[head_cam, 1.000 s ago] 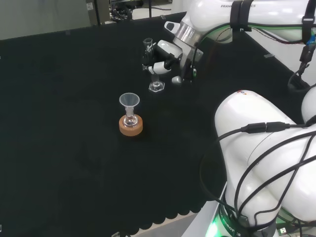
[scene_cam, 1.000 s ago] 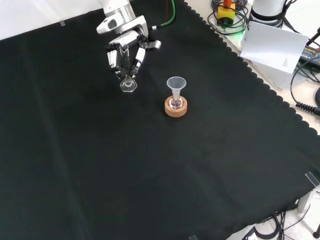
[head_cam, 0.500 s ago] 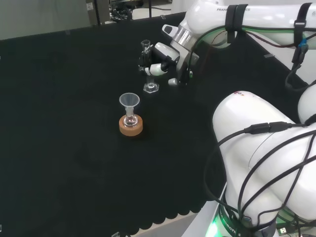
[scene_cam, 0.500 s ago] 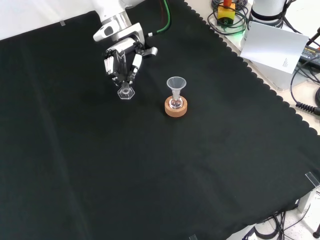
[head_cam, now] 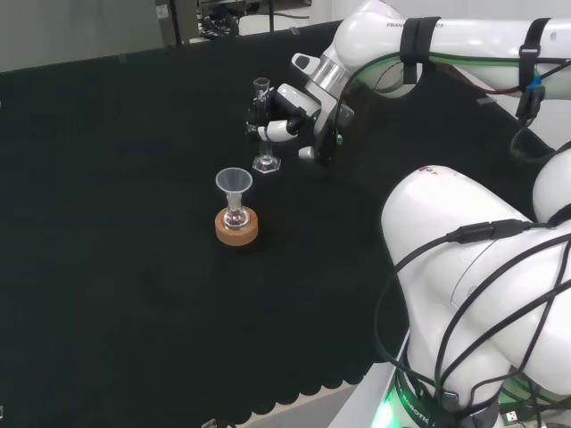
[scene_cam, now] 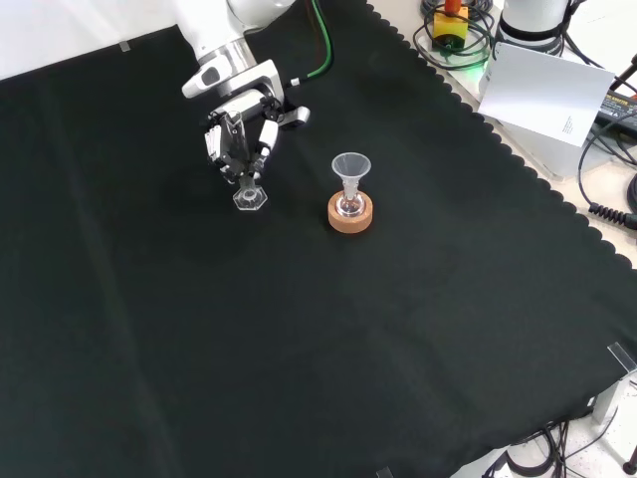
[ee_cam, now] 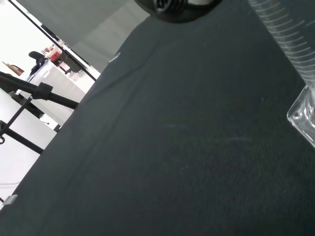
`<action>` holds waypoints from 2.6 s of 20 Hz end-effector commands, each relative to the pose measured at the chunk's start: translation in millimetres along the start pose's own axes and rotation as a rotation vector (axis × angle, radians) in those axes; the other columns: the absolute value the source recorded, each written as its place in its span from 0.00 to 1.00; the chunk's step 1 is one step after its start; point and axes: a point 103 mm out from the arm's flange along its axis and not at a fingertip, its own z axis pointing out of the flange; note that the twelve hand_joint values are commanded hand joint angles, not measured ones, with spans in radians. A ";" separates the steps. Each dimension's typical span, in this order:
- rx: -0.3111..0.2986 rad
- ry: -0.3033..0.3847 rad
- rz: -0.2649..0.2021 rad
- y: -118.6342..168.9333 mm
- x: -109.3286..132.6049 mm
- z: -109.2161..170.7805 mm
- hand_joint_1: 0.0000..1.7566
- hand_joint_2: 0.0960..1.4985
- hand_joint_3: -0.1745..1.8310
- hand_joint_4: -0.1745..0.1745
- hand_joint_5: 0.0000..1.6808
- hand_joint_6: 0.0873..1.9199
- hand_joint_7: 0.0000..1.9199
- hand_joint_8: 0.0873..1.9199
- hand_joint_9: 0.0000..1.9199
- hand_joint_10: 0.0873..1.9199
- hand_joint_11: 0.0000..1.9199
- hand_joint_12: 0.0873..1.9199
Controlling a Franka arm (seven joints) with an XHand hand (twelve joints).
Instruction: Put the graduated cylinder back on the table.
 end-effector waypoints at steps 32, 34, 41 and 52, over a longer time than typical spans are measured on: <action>0.080 0.024 -0.021 -4.7 -7.5 15.0 0.62 0.68 0.00 0.45 0.48 0.31 0.41 0.26 0.59 0.00 0.35 0.61; 0.092 0.026 -0.018 -4.7 -8.4 12.9 0.61 0.67 0.00 0.43 0.47 0.30 0.40 0.26 0.58 0.00 0.33 0.61; 0.095 0.018 -0.016 -3.1 -3.7 -8.4 0.58 0.62 0.00 0.33 0.32 0.28 0.32 0.28 0.52 0.00 0.27 0.64; 0.056 -0.032 0.010 -6.7 7.6 -60.7 0.48 0.57 0.00 0.28 0.21 0.06 0.12 0.33 0.36 0.00 0.10 0.73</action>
